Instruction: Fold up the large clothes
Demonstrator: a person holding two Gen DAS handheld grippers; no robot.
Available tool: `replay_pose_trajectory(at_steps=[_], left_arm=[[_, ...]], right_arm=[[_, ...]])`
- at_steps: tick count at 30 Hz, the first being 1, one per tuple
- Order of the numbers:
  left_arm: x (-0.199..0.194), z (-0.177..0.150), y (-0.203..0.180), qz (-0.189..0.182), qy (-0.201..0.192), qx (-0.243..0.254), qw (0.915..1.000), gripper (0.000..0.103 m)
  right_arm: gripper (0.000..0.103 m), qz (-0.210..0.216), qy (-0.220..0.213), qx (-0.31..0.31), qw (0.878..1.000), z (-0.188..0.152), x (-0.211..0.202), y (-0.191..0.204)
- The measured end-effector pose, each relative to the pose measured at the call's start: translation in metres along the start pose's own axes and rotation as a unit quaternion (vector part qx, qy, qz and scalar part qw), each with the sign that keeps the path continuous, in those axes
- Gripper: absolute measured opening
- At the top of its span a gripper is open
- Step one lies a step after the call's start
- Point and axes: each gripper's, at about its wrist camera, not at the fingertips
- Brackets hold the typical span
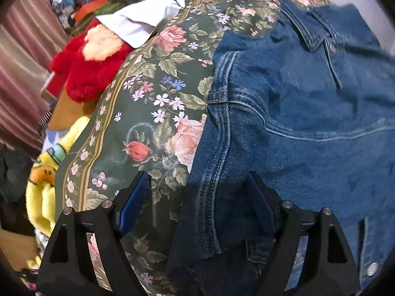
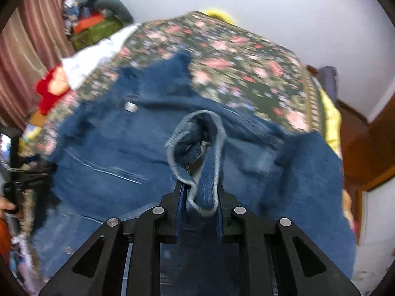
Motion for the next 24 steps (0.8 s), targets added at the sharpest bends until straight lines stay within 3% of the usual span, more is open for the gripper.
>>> replay_pose_trajectory(at_steps=[2, 7, 10, 15, 20, 24], left_arm=[[0.000, -0.001, -0.003, 0.006, -0.003, 0.007, 1.0000, 0.081], [-0.001, -0.006, -0.002, 0.005, -0.007, 0.009, 0.9999, 0.083], [-0.002, -0.012, -0.003, 0.006, -0.009, 0.018, 0.9998, 0.083], [-0.017, -0.013, 0.001, -0.011, -0.011, 0.016, 0.9998, 0.082], [-0.044, -0.010, -0.003, -0.023, -0.049, 0.015, 0.9984, 0.082], [-0.049, -0.018, -0.027, -0.009, -0.066, 0.066, 0.9956, 0.082]], right_arm=[[0.017, -0.025, 0.012, -0.010, 1.000, -0.004, 0.001, -0.007], [0.017, -0.019, 0.032, -0.007, 0.999, -0.011, -0.010, -0.023], [0.017, -0.038, 0.022, -0.006, 0.999, -0.010, -0.023, -0.024], [0.017, 0.003, -0.004, 0.012, 1.000, 0.003, -0.041, -0.015], [0.017, 0.054, 0.055, 0.006, 0.997, 0.008, 0.000, 0.013], [0.017, 0.060, 0.129, -0.009, 0.990, -0.008, 0.053, 0.035]])
Point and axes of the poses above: each gripper's, at about its wrist camera, not at the fingertips, and x roughly the way its jaws point, y to its left, z to its top, and after that the axes turned 13 degrees about z, right-handed
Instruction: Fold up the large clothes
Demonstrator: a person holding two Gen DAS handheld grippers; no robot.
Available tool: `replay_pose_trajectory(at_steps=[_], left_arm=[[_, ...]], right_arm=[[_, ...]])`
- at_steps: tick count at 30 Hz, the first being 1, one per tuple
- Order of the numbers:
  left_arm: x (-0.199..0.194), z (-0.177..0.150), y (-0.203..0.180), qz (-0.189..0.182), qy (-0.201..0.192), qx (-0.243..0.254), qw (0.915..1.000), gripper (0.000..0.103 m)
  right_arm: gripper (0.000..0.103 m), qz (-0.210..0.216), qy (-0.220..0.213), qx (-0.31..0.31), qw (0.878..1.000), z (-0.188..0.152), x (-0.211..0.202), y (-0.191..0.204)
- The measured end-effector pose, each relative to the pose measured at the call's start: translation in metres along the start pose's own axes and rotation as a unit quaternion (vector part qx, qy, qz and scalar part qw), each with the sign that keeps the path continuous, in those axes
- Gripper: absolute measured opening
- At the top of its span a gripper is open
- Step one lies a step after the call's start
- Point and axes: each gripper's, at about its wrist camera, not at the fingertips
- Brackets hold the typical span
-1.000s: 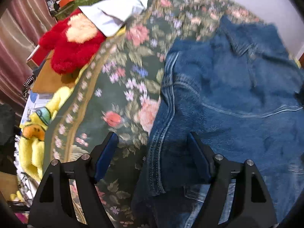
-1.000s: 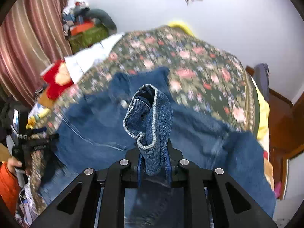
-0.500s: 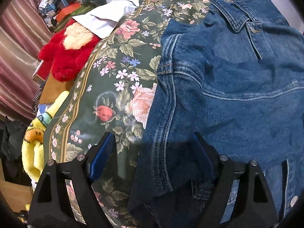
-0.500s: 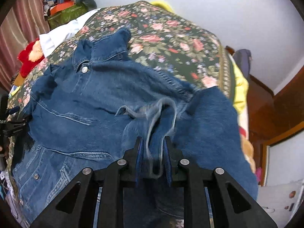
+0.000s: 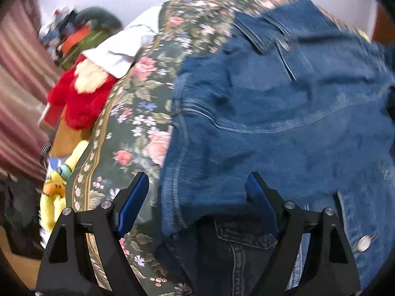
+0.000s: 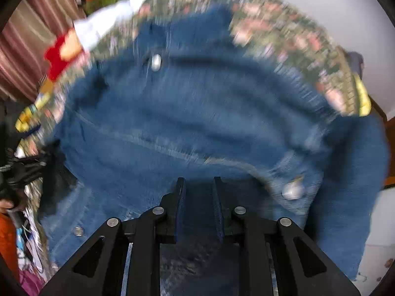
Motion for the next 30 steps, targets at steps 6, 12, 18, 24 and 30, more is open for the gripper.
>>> replay_pose_trajectory(at_steps=[6, 12, 18, 24, 30], left_arm=[[0.019, -0.022, -0.028, 0.011, 0.028, 0.043, 0.9986, 0.082], [0.005, -0.025, -0.030, 0.023, 0.021, 0.054, 0.9981, 0.082], [-0.027, -0.007, -0.023, 0.003, -0.002, 0.039, 0.9992, 0.082], [-0.072, 0.023, -0.032, -0.030, -0.044, 0.017, 0.9985, 0.082], [-0.099, 0.044, -0.068, -0.080, -0.057, 0.022, 0.9950, 0.082]], right_arm=[[0.017, -0.042, 0.013, -0.045, 0.998, -0.016, 0.012, 0.013], [0.017, -0.059, -0.004, -0.059, 0.997, -0.038, -0.024, 0.013], [0.017, -0.028, -0.109, -0.013, 0.994, -0.062, -0.110, -0.008], [0.017, -0.065, -0.163, 0.052, 0.983, -0.082, -0.159, -0.061], [0.017, -0.143, -0.115, 0.115, 0.976, -0.110, -0.130, -0.136]])
Point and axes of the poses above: each gripper's, at about its wrist camera, not at the fingertips, and x roughly the way its jaws point, y to its left, z to its top, and after that the axes turned 13 degrees about z, right-handed
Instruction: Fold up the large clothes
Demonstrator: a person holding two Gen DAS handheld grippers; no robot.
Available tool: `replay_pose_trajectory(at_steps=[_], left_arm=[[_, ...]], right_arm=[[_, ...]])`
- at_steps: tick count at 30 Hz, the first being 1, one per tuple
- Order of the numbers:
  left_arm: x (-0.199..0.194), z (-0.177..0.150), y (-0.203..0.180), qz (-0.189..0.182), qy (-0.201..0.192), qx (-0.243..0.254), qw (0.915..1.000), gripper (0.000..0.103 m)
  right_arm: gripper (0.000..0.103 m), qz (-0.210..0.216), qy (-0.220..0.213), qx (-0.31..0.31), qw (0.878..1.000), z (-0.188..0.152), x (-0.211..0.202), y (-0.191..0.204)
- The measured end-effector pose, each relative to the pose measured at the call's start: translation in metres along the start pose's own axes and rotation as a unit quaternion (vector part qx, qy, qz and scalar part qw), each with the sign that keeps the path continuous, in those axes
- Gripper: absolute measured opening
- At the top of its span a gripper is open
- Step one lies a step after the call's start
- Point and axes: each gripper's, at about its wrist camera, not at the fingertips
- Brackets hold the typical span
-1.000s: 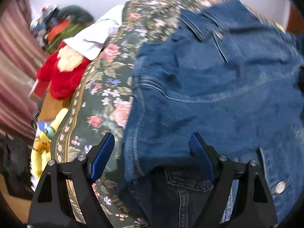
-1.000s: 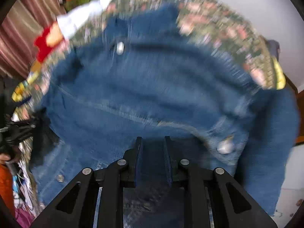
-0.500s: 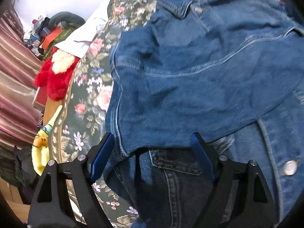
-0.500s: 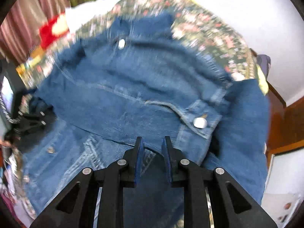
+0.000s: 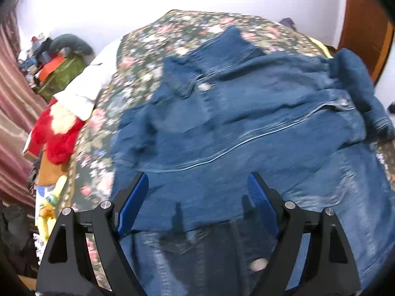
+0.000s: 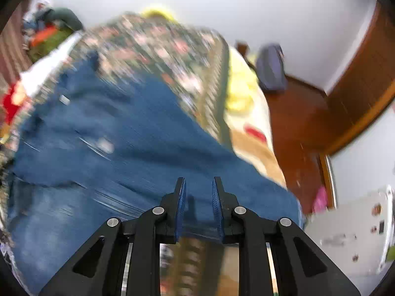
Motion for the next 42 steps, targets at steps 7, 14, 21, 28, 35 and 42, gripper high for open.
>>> replay_pose_trajectory(at_steps=[7, 14, 21, 28, 35, 42], left_arm=[[-0.001, 0.018, -0.048, -0.032, 0.002, 0.028, 0.9991, 0.082], [0.000, 0.042, -0.088, -0.076, 0.011, 0.035, 0.9964, 0.082], [0.020, 0.064, -0.126, -0.111, 0.038, 0.034, 0.9925, 0.082], [0.039, 0.068, -0.160, -0.119, 0.059, 0.035, 0.9905, 0.082], [0.037, 0.066, -0.171, -0.096, 0.044, 0.040, 0.9936, 0.082], [0.020, 0.061, -0.150, -0.129, 0.037, 0.025, 0.9906, 0.082]], right_arm=[[0.017, 0.040, 0.025, 0.066, 0.997, -0.040, 0.045, -0.059], [0.090, -0.069, 0.022, 0.027, 0.997, -0.045, 0.045, -0.059], [0.103, -0.009, 0.000, 0.123, 0.992, -0.076, 0.022, -0.117], [0.103, 0.078, -0.039, 0.247, 0.965, -0.111, -0.024, -0.170], [0.096, 0.157, -0.035, 0.317, 0.935, -0.121, -0.007, -0.188], [0.074, 0.192, -0.010, 0.376, 0.906, -0.113, 0.041, -0.199]])
Point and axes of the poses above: each gripper's, at about its wrist camera, not at the fingertips, and x roughly the way its jaws point, y to its left, z to its top, and after that the axes turned 13 degrees about z, right-handed
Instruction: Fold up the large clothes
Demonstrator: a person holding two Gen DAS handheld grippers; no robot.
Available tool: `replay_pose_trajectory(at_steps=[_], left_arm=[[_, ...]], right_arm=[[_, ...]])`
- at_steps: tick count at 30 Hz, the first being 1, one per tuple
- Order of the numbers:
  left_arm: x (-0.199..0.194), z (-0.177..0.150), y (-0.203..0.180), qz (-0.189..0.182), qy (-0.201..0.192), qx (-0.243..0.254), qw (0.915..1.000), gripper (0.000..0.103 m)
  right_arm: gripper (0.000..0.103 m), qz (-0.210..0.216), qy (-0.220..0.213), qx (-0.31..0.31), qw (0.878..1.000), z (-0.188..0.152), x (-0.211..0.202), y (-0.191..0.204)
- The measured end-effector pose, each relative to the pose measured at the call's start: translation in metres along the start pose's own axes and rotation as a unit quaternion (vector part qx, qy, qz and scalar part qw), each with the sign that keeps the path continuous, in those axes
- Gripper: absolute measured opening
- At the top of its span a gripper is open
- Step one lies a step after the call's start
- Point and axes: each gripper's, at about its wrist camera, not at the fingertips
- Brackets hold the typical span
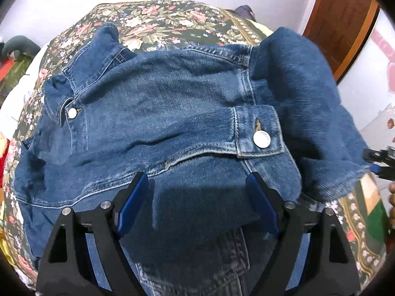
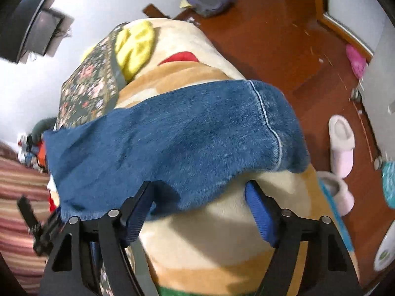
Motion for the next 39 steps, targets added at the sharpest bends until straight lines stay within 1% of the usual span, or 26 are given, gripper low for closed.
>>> replay_pose_trajectory(at_steps=[2, 3, 4, 5, 7, 8, 10, 12, 14, 16, 18, 21, 26, 32, 36, 39], left_arm=[[-0.004, -0.001, 0.003, -0.005, 0.000, -0.005, 1.0000, 0.082], [-0.006, -0.003, 0.005, -0.001, -0.003, -0.007, 1.0000, 0.082], [-0.008, -0.004, 0.006, 0.004, -0.006, -0.007, 0.9999, 0.082], [-0.009, -0.005, 0.006, 0.010, -0.010, -0.007, 0.9999, 0.082], [-0.012, -0.006, 0.007, 0.020, -0.015, -0.003, 0.9997, 0.082], [-0.013, -0.006, 0.007, 0.024, -0.017, -0.001, 0.9996, 0.082], [-0.015, -0.007, 0.008, 0.028, -0.020, 0.002, 0.9994, 0.082], [-0.019, -0.007, 0.010, 0.029, -0.025, 0.003, 0.9993, 0.082], [-0.024, -0.008, 0.014, 0.031, -0.034, 0.003, 0.9989, 0.082], [-0.031, -0.009, 0.020, 0.033, -0.041, 0.000, 0.9986, 0.082], [-0.036, -0.009, 0.027, 0.033, -0.047, -0.007, 0.9983, 0.082], [-0.047, -0.010, 0.044, 0.031, -0.059, -0.026, 0.9975, 0.082], [-0.063, -0.014, 0.073, 0.036, -0.081, -0.050, 0.9948, 0.082], [-0.079, -0.030, 0.118, 0.058, -0.102, -0.070, 0.9906, 0.082], [-0.086, -0.047, 0.152, 0.077, -0.113, -0.087, 0.9868, 0.082], [-0.088, -0.058, 0.177, 0.084, -0.115, -0.105, 0.9843, 0.082]], right_arm=[[0.074, -0.001, -0.013, 0.008, 1.000, 0.004, 0.005, 0.000], [0.071, -0.001, -0.022, 0.011, 1.000, 0.006, 0.005, 0.000], [0.063, -0.001, -0.031, 0.016, 0.999, 0.007, 0.005, 0.000], [0.059, 0.000, -0.036, 0.018, 0.999, 0.009, 0.005, 0.001], [0.040, 0.002, -0.043, 0.018, 0.999, 0.013, 0.006, 0.005], [0.035, 0.002, -0.043, 0.016, 0.999, 0.013, 0.004, 0.007], [0.020, -0.005, -0.049, 0.007, 0.999, 0.016, 0.001, 0.014], [0.015, -0.016, -0.060, -0.012, 0.998, 0.019, -0.005, 0.026], [0.013, -0.017, -0.078, -0.035, 0.996, 0.021, -0.016, 0.041], [0.009, -0.008, -0.097, -0.069, 0.993, 0.022, -0.031, 0.063], [0.009, -0.001, -0.110, -0.095, 0.989, 0.022, -0.044, 0.086], [0.009, 0.004, -0.131, -0.144, 0.981, 0.020, -0.060, 0.127], [0.009, 0.036, -0.142, -0.209, 0.967, 0.014, -0.072, 0.205], [0.009, 0.079, -0.132, -0.282, 0.947, -0.013, -0.059, 0.303], [0.008, 0.106, -0.107, -0.332, 0.931, -0.042, -0.035, 0.370], [0.008, 0.116, -0.085, -0.360, 0.922, -0.064, -0.014, 0.408]])
Point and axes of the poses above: each gripper's, at about its wrist camera, not at the fingertips, and x roughly the way its jaws point, y to its left, z to its top, and after that the axes turned 13 degrees about z, right-handed
